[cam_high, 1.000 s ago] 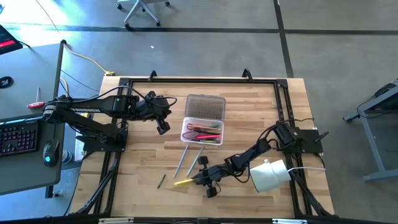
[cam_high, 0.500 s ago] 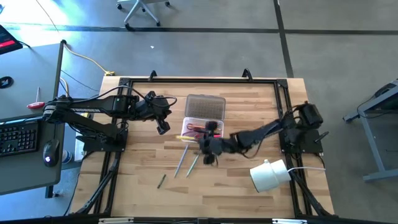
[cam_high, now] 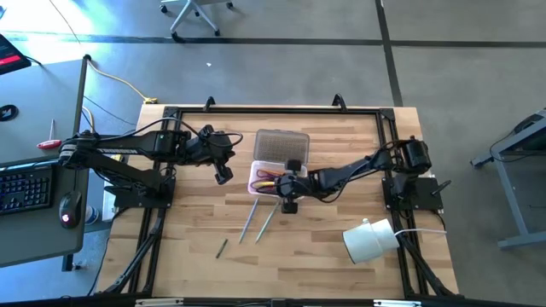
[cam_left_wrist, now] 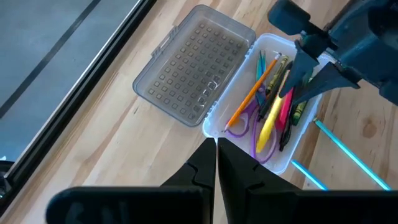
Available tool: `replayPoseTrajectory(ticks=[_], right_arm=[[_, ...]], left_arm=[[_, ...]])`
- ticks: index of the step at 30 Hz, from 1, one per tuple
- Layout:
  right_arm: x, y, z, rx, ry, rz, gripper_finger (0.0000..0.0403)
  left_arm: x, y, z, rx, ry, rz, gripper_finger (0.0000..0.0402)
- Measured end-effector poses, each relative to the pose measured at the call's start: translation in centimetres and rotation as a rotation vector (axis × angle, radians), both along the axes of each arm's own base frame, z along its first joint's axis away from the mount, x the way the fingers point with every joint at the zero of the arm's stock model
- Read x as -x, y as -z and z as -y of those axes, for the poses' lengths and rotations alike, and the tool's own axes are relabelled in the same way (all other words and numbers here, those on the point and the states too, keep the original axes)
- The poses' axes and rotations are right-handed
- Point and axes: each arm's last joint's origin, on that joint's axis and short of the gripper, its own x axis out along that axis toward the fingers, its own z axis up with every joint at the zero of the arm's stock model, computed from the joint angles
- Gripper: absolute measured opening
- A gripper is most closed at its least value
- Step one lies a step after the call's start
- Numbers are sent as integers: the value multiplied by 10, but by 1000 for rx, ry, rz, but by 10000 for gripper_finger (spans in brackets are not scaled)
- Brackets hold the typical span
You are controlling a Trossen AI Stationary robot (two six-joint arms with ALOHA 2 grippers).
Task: Pick & place school supplies into a supply box
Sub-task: Put the yellow pen into the black supply box, then put the green pencil into the black supply box
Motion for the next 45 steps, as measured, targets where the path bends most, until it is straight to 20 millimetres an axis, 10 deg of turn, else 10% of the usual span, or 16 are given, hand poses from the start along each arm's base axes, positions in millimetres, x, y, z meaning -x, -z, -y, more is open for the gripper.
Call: replayPoseTrajectory(ticks=[14, 30, 45], right_arm=[[-10, -15, -58, -206, -433, 211, 141], [-29, 67, -65, -233, -438, 166, 126], [-23, 75, -88, -265, -548, 151, 91]], left_arm=[[0, 0, 0, -1, -1, 6, 53], [-1, -1, 0, -8, 2, 7, 53], [-1, 0, 0, -11, 13, 1, 53]])
